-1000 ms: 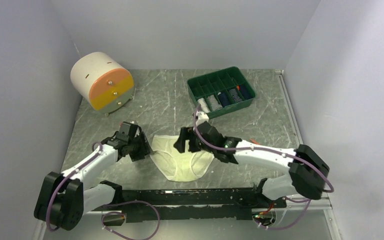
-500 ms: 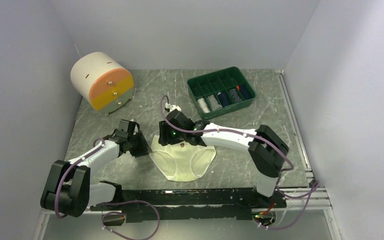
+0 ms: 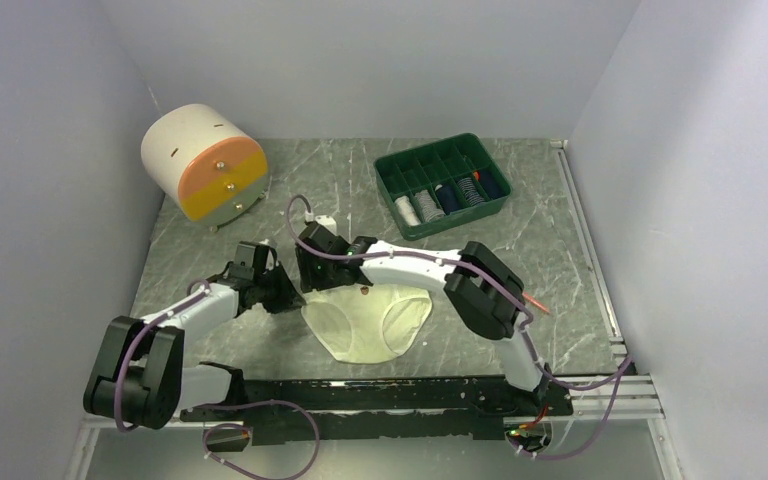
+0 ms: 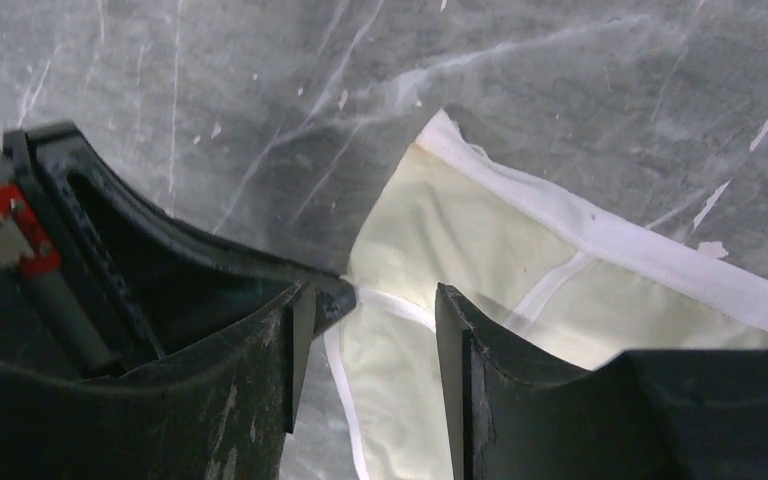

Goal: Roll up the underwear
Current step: Fold the underwear at the center of the board.

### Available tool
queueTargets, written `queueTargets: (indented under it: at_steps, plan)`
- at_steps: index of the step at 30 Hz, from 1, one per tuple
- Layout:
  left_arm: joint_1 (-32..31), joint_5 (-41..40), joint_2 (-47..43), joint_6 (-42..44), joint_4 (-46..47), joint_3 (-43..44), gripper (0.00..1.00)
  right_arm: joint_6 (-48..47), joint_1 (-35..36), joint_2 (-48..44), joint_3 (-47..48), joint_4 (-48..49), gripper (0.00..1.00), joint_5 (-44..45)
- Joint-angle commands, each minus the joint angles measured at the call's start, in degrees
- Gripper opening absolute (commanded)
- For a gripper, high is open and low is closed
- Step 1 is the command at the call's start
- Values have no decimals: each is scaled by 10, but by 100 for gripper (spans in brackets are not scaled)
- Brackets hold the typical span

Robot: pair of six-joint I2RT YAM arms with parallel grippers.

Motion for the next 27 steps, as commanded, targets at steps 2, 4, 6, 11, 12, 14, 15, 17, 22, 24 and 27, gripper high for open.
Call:
queueTargets:
  at_steps: [2,4,6,11,12,14,15,17,22,24,27]
  plan:
    - [1,13,18,14,11,-17,8,38,-1,36,79,-49,51,60]
    - [1,11,17,16,11,-16,6,44,-2,55,105,-74,50,78]
    - [2,9,15,17,8,-14,5,47,-1,77,135,-98,49,92]
    - [2,5,8,18,3,-8,5,50,-1,124,201,-141,45,110]
    - [2,5,6,19,1,-6,5,48,0,132,211,-147,42,116]
    - [2,1,0,22,-3,-4,5,45,0,145,226,-156,41,122]
    - [2,0,-2,24,-5,-4,5,40,1,151,233,-157,41,123]
    - [3,-2,-4,28,-9,-2,5,36,2,164,254,-171,40,130]
    - [3,-4,-10,32,-14,-2,5,28,5,193,297,-206,40,150]
    - [3,-7,-12,33,-16,-1,5,28,6,205,306,-213,40,152]
    - [3,-6,-13,34,-16,-2,5,26,9,220,316,-222,39,162]
